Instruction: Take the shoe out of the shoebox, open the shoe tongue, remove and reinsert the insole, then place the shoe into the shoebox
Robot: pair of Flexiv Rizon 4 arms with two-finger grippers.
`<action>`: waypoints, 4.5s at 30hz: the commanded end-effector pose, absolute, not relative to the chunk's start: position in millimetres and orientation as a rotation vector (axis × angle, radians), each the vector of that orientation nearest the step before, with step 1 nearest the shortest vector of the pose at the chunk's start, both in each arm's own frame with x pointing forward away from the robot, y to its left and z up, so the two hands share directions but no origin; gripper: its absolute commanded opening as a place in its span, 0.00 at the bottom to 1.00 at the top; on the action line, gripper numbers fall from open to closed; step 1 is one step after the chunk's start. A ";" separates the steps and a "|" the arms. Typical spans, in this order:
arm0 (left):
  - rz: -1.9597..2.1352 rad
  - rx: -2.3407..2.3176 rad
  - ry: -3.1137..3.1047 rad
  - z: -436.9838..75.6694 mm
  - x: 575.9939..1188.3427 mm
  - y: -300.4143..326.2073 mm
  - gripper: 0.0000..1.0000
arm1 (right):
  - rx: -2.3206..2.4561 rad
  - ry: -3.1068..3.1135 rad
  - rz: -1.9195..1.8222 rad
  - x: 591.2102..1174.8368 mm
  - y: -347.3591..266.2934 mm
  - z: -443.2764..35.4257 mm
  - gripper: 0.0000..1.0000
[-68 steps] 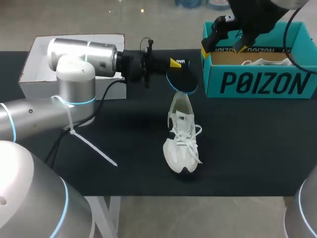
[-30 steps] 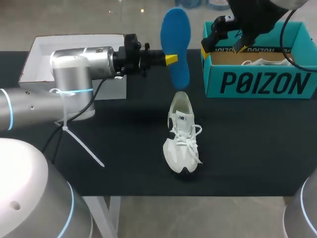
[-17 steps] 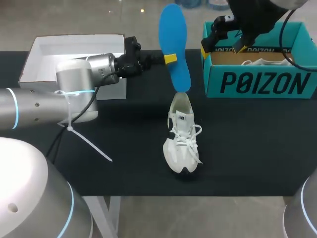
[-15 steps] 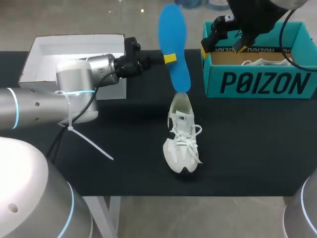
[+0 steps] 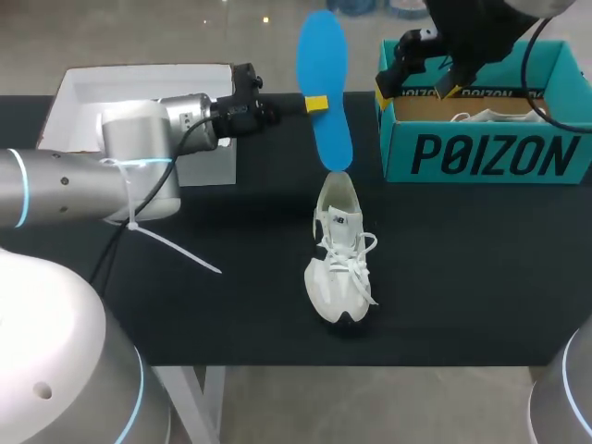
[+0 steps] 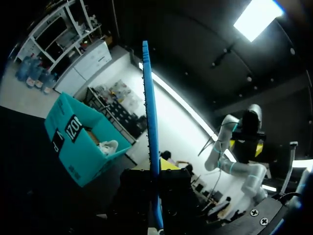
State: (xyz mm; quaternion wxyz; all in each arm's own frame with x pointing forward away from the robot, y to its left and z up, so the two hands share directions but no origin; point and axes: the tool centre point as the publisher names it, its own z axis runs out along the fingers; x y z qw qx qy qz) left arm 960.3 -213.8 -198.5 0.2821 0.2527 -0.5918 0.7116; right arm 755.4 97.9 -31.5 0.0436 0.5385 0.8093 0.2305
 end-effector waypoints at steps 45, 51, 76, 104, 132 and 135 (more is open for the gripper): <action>1.544 0.946 -1.462 -226.2 949.7 -222.6 0.00 | 1.609 2.441 0.602 735.0 156.5 -23.3 1.00; 1.544 0.946 -1.462 -226.2 949.7 -222.6 0.00 | 1.615 2.458 0.599 734.7 152.9 -20.0 1.00; 1.544 0.946 -1.462 -226.2 949.7 -222.6 0.00 | 1.615 2.458 0.599 734.7 152.9 -20.0 1.00; 2.135 0.057 -2.266 -219.8 920.6 -222.6 0.00 | 1.615 2.458 0.599 734.7 152.9 -20.0 1.00; 2.179 0.040 -2.349 -211.8 921.7 -223.7 0.00 | 1.615 2.458 0.599 734.7 152.9 -20.0 1.00; 2.181 -0.217 -2.540 -207.5 917.4 -227.2 0.00 | 1.615 2.458 0.599 734.7 152.9 -20.0 1.00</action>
